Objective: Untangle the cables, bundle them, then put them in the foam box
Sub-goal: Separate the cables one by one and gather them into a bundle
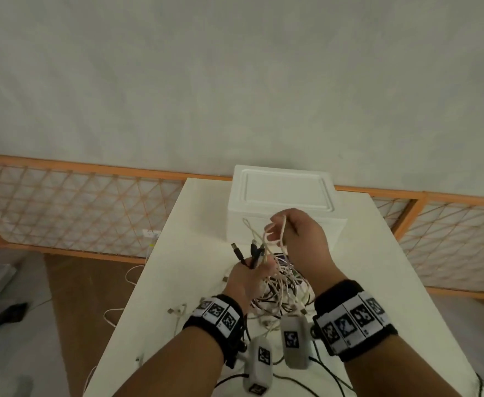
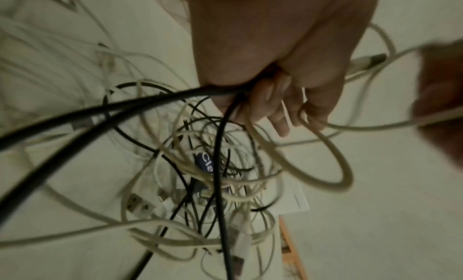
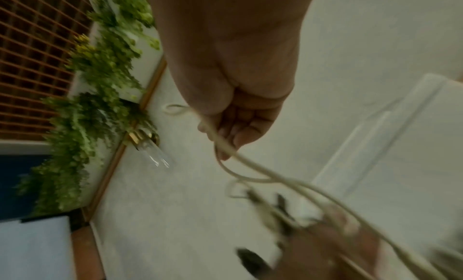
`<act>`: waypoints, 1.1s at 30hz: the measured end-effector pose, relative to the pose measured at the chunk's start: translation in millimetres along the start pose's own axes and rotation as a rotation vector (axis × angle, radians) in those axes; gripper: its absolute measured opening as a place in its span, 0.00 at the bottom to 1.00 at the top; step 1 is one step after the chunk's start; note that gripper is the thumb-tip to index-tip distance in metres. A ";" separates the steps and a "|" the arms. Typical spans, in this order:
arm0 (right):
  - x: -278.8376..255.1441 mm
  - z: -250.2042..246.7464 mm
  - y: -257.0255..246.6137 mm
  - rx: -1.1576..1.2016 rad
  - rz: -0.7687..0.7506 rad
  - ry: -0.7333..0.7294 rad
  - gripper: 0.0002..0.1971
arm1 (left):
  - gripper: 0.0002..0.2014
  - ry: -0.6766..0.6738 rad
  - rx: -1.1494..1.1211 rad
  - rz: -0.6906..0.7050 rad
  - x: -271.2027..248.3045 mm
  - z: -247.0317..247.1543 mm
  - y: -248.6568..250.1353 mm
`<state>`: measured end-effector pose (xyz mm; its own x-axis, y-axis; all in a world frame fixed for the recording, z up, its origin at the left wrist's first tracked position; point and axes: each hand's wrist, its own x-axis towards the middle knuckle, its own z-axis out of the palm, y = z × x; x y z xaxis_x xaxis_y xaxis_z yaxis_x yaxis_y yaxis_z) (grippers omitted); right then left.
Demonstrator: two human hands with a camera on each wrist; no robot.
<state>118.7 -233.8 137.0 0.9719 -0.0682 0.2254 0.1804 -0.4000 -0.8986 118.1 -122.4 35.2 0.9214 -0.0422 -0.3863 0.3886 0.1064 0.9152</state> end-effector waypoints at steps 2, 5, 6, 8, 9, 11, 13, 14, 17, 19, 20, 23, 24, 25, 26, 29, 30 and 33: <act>3.7 -6.8 -15.4 0.149 -0.047 0.057 0.10 | 0.12 -0.018 -0.019 0.006 1.9 0.5 -0.2; 8.1 -21.2 -18.6 0.064 -0.120 0.107 0.12 | 0.14 -0.029 -0.300 0.017 7.1 -7.3 1.6; 9.0 -27.6 -13.9 0.002 -0.124 0.122 0.10 | 0.13 -0.029 -0.394 0.017 8.4 -13.2 1.4; 7.8 -45.4 5.6 -0.171 -0.131 0.172 0.06 | 0.11 -0.035 -0.486 0.029 7.3 -29.2 -1.0; 5.0 -56.7 17.1 -0.271 -0.135 0.217 0.05 | 0.10 -0.030 -0.501 0.030 5.4 -38.3 -2.9; -5.3 -80.6 40.6 -0.428 -0.094 0.329 0.09 | 0.12 0.011 -0.523 0.019 1.0 -55.7 -7.7; -21.0 -108.0 61.8 -0.496 -0.007 0.431 0.11 | 0.14 0.060 -0.550 0.002 -2.8 -69.0 -12.6; -29.6 -127.2 79.5 -0.545 0.042 0.485 0.12 | 0.15 0.077 -0.560 -0.004 -5.0 -73.8 -14.6; -59.0 -168.3 119.2 -0.694 0.294 0.563 0.23 | 0.20 0.114 -0.597 -0.015 -14.0 -85.6 -19.1; -76.3 -181.2 134.6 -0.764 0.467 0.551 0.20 | 0.24 0.135 -0.632 -0.014 -21.6 -91.4 -18.9; -82.8 -182.9 136.3 -0.787 0.560 0.513 0.15 | 0.25 0.140 -0.641 -0.014 -24.3 -93.4 -20.0; -87.6 -161.3 117.8 -0.828 0.693 0.415 0.23 | 0.30 0.120 -0.629 -0.030 -34.4 -93.5 -23.3; -87.6 -143.9 104.6 -0.840 0.607 0.355 0.26 | 0.32 0.091 -0.627 -0.032 -37.1 -92.0 -25.0; -87.2 -118.6 89.3 -0.839 0.437 0.272 0.27 | 0.34 0.059 -0.628 -0.030 -40.8 -89.7 -26.1; -86.8 -90.7 69.6 -0.776 0.246 0.143 0.28 | 0.35 0.032 -0.620 -0.020 -44.6 -86.6 -26.7; -93.1 2.9 13.9 -0.557 0.034 -0.454 0.39 | 0.35 0.001 -0.544 0.045 -57.0 -74.8 -27.9; -96.8 28.6 4.4 -0.570 0.027 -0.633 0.43 | 0.33 0.008 -0.514 0.070 -59.9 -71.8 -28.9; -105.9 72.2 14.6 -0.700 -0.006 -0.777 0.29 | 0.30 0.035 -0.471 0.097 -64.2 -73.5 -30.1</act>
<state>29.3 -166.5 72.8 0.8456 0.4428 -0.2981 0.2983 -0.8552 -0.4239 47.1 -49.8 24.1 0.9495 0.0227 -0.3130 0.2502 0.5472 0.7987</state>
